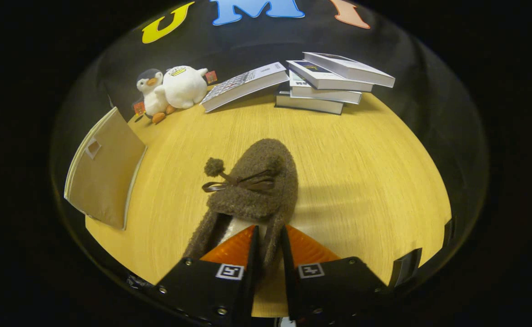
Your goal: Open the storage box then place both shoes into the box .Put the left shoe in first, then the right shoe, with the right side of both shoes facing outward in a uniform manner.
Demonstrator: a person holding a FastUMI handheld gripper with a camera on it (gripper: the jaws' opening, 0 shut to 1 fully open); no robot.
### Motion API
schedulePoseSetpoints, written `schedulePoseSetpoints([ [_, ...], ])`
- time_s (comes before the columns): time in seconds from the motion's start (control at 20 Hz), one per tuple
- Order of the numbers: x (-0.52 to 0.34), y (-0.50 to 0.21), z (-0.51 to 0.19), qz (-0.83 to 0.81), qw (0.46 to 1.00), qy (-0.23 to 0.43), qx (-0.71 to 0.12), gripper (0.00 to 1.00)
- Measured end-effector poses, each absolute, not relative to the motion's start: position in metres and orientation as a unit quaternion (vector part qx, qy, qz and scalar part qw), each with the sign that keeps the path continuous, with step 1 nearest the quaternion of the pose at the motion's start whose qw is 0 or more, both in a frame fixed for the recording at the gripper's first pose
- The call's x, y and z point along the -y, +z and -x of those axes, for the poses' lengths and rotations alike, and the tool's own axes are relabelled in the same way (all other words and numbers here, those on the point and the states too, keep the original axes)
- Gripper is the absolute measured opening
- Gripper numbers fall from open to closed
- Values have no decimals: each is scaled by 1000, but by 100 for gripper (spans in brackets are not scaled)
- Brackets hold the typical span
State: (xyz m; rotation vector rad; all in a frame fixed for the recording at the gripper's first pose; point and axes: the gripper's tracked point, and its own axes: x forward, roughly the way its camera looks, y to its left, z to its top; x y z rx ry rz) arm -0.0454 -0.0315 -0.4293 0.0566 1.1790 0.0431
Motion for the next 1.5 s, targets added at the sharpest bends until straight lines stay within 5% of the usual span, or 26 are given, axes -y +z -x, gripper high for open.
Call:
schedulePoseSetpoints([
  [0.05, 30, -429, 44, -35, 830, 17, -557, 7],
  [0.7, -7, -378, 15, -141, 823, 8, -550, 6],
  [1.5, -126, -253, -49, -187, 844, 88, -495, 7],
])
